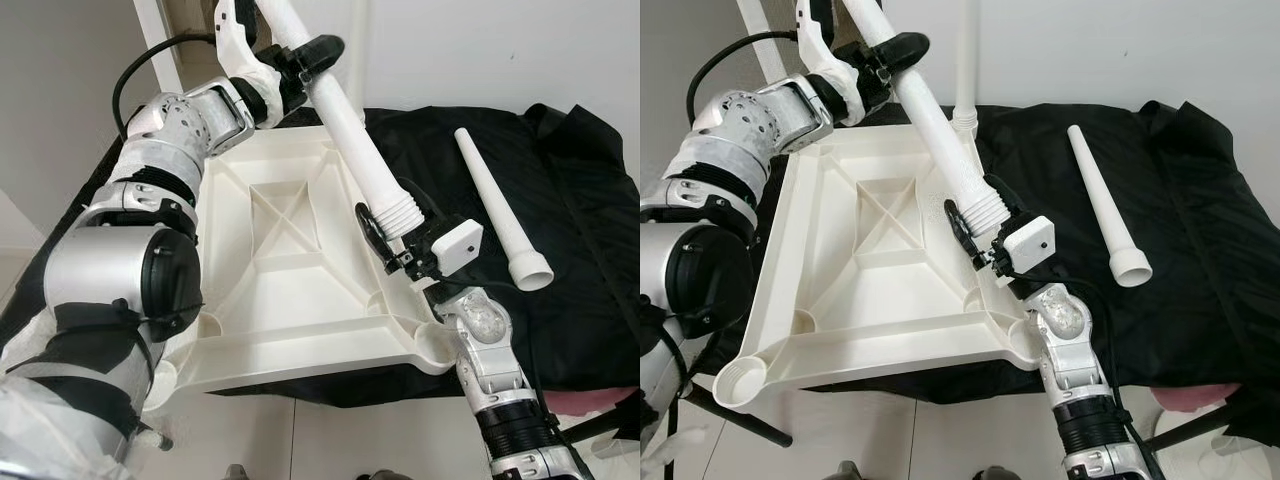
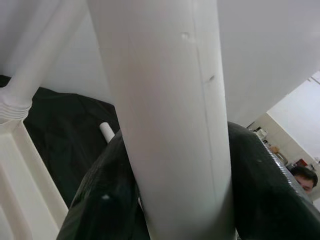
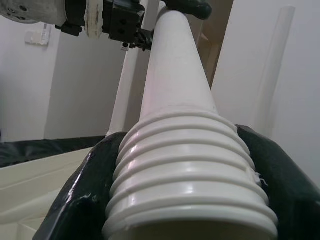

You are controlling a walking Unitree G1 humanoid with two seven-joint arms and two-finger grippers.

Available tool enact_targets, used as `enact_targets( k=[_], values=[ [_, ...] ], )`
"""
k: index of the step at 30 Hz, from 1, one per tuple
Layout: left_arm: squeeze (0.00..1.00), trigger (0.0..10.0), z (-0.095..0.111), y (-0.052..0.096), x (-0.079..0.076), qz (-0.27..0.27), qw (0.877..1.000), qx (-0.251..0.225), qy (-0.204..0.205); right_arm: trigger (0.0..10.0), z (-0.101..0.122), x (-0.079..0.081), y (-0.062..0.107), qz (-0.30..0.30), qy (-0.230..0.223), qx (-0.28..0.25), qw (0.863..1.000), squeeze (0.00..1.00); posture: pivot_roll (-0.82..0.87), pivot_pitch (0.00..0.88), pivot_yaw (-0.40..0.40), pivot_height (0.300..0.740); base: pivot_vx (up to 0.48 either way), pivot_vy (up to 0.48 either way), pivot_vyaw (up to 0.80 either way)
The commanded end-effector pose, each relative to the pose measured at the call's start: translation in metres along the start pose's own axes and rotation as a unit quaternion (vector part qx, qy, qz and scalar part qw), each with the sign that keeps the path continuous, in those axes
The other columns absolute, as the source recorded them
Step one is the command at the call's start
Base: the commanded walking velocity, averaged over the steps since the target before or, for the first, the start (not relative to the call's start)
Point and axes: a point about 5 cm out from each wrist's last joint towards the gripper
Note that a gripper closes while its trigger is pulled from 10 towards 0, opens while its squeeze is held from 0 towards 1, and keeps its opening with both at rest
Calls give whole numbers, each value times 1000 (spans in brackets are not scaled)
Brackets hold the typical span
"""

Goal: Building children table

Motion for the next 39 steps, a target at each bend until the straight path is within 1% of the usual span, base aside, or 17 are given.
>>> enact_targets(
  k=[1,7,8,9,10,18,21,22,23,25,26,29,32,34,37,38,39],
  values=[
    [0,0,10,0,-12,-50,998,-1,-32,10000,-1,4,1,13,-5,3,1000,0,-71,0,55,740,0,0,0],
    [0,0,14,2,-10,-49,998,-8,-33,10000,-2,7,3,16,-32,8,999,0,-66,0,54,740,0,0,0],
    [0,0,14,2,-9,-46,998,-7,-34,10000,-2,6,4,9,-38,10,999,557,-61,0,52,740,0,0,0],
    [0,0,14,2,-9,-46,998,-7,-34,10000,-2,6,4,9,-38,10,999,557,-61,0,52,740,0,0,0],
    [0,10000,14,3,-8,-42,999,-8,-26,10000,-2,6,5,3,-43,9,999,1000,-60,0,52,740,0,0,0],
    [0,10000,15,8,1,-13,999,-14,-26,10000,-4,5,12,-16,-57,20,998,1000,-53,0,49,740,0,0,0],
    [0,10000,17,10,5,-3,999,-21,-44,10000,-5,6,17,-30,-73,36,996,1000,-56,0,45,740,0,0,0],
    [0,10000,17,9,5,-2,998,-23,-63,10000,-4,7,18,-41,-97,38,994,0,-59,0,34,740,0,0,0],
    [0,10000,17,9,5,-2,998,-23,-63,10000,-4,7,18,-41,-97,38,994,0,-59,0,34,740,0,0,0],
    [0,10000,14,6,5,7,992,-27,-123,10000,-1,12,15,-46,-130,45,989,0,-55,0,19,740,0,0,0],
    [0,10000,14,6,5,7,992,-27,-123,10000,-1,12,15,-46,-130,45,989,0,-55,0,19,740,0,0,0],
    [0,10000,10,4,5,11,987,-32,-159,10000,-1,17,11,-50,-152,58,985,0,-51,0,10,740,0,0,0],
    [0,10000,6,1,1,10,982,-45,-183,10000,-1,22,2,-35,-148,74,986,0,-46,10,-2,740,0,0,0],
    [0,10000,6,1,1,10,982,-45,-183,10000,-1,22,2,-35,-148,74,986,0,-46,10,-2,740,0,0,0],
    [0,10000,-1,-3,-5,10,969,-64,-240,10000,0,24,-6,-18,-155,90,984,0,-30,10,-8,740,0,0,0],
    [0,10000,-1,-3,-5,10,969,-64,-240,10000,0,24,-6,-18,-155,90,984,0,-30,10,-8,740,0,0,0],
    [0,10000,-6,-5,-9,0,964,-62,-258,10000,-1,23,-9,-22,-153,98,983,0,-21,7,-10,740,0,0,0]
  ],
)
Point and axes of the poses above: a point about 5 cm out from each wrist's last joint towards the gripper, its own y axis pointing back from the gripper into the wrist, its own z axis along the axis of the wrist's last joint, x = y × z, and after that the axes turned 10 degrees about y, right-handed
